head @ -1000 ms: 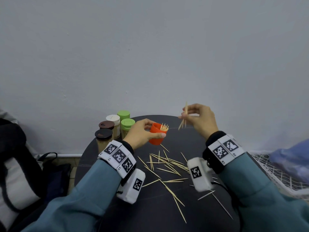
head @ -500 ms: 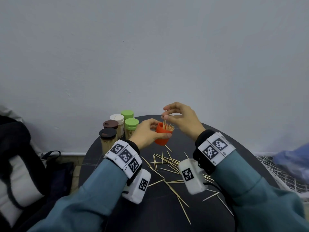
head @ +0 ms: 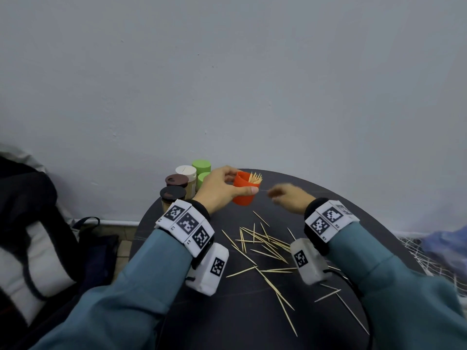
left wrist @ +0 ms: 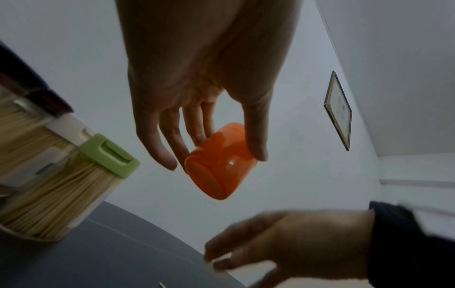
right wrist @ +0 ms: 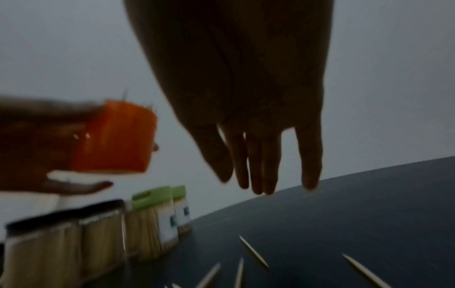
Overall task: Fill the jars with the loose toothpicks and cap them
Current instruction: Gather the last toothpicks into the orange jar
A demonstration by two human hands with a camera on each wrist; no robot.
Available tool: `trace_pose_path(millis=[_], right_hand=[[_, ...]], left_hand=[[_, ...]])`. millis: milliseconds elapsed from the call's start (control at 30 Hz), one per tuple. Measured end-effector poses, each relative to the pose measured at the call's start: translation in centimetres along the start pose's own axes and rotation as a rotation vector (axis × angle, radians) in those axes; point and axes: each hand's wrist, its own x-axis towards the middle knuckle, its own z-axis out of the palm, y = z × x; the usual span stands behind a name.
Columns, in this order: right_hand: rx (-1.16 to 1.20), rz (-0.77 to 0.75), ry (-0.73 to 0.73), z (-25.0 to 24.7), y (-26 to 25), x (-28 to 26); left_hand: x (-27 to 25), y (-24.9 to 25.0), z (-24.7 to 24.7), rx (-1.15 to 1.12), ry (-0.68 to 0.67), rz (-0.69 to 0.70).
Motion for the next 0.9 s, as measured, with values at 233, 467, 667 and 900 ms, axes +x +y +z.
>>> trace_pose_path(millis=[233, 467, 667, 900], right_hand=[[-0.327, -0.011, -0.294, 3.1, -1.8, -0.2], [-0.35, -0.088, -0.241, 4.2, -2.2, -1.6], [-0.388, -0.01, -0.233, 5.0, -2.7, -2.8], [-0.405, -0.013, -0.229, 5.7, -3.9, -2.4]], left_hand=[[0.0, 0.0, -0.9, -0.002, 0.015, -0.006], [-0.5, 0.7, -1.0, -0.007, 0.003, 0.003], [-0.8, 0.8, -0.9, 0.013, -0.003, 0.003], [-1.0, 0.8, -1.3, 0.028, -0.002, -0.002]])
